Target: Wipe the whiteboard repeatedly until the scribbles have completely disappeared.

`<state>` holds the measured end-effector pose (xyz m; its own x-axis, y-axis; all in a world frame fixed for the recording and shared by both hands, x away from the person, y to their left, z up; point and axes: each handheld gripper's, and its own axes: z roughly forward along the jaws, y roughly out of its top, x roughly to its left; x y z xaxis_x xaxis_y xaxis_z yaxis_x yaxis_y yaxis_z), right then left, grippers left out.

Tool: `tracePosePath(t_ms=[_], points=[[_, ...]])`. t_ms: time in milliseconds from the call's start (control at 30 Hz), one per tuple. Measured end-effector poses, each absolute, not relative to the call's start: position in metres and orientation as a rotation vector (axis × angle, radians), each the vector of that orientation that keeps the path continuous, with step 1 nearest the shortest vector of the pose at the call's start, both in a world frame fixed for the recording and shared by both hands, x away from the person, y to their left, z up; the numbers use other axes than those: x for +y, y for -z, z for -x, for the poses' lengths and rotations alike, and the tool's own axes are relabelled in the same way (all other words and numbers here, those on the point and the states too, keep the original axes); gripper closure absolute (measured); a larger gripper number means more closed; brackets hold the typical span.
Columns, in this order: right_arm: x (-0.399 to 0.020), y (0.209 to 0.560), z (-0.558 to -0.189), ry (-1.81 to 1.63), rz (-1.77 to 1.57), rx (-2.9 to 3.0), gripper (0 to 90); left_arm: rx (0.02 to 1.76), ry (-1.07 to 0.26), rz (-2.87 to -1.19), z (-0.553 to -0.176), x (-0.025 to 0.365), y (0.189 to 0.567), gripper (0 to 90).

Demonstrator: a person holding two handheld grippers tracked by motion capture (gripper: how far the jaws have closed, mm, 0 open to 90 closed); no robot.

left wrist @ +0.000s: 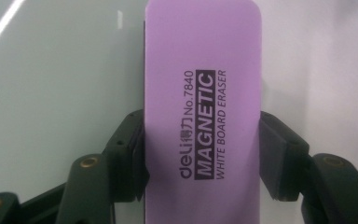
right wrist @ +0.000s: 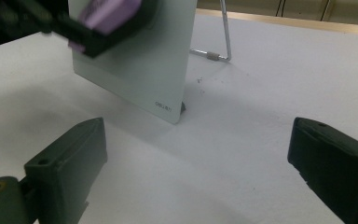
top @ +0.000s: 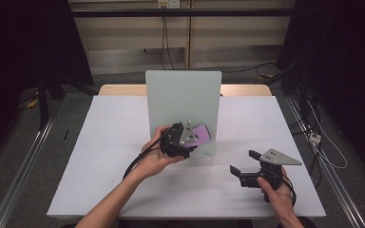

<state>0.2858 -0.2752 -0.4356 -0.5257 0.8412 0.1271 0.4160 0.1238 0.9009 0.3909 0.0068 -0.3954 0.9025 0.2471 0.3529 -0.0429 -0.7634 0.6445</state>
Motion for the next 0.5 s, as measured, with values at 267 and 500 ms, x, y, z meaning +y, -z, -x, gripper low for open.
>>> tracePosePath(t_ms=[267,500], points=[[-0.275,0.436,-0.286,-1.379,-1.215,1.993,4.6,0.081,-0.506,-2.456,-0.385,-0.01,0.412,41.2],[-0.275,0.436,-0.286,-1.381,-1.212,1.995,4.5,0.114,-0.518,-2.421,-0.386,-0.007,0.409,41.2]])
